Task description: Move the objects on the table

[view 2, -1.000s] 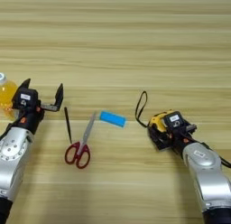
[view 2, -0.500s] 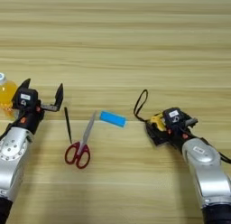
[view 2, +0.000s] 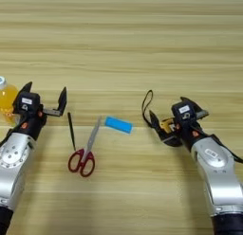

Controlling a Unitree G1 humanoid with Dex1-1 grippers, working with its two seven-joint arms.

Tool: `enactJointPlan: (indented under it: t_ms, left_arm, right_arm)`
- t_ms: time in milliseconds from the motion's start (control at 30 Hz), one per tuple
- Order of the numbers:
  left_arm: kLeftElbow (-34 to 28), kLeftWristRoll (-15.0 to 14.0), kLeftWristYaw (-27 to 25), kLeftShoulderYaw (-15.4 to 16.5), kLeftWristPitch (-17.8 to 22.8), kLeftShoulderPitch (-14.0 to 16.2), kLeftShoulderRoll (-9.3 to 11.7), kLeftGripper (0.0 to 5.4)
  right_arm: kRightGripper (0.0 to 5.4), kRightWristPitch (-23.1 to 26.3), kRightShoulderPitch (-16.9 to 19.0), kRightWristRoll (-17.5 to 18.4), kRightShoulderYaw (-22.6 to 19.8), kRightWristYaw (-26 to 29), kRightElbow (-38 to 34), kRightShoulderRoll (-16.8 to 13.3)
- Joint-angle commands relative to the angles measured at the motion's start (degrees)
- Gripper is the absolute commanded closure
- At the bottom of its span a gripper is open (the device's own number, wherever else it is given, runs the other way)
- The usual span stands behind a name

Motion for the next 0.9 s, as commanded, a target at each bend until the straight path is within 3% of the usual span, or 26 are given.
enactJointPlan:
  t_ms: [33, 267, 700, 900]
  left_arm:
    - [0.4, 1.0, 0.3, -0.1, 0.8, -0.5, 0.0, 0.00]
    - [0.4, 1.1, 0.4, -0.2, 0.8, -0.5, -0.2, 0.00]
    - [1.0, 1.3, 0.3, -0.1, 0.6, -0.9, -0.3, 0.00]
    - [1.0, 1.5, 0.4, -0.4, 0.5, -0.8, -0.6, 0.00]
  right_arm:
    - [0.01, -1.8, 1.4, -0.9, 3.1, 2.2, -2.5, 0.0]
    - [0.01, -2.9, 2.0, -1.8, 7.3, 4.6, -4.3, 0.0]
    - [0.01, 0.8, -2.0, -6.4, 13.2, 3.7, 0.5, 2.7]
    - [0.01, 0.3, -3.2, -7.6, 15.3, 3.7, 3.8, 4.0]
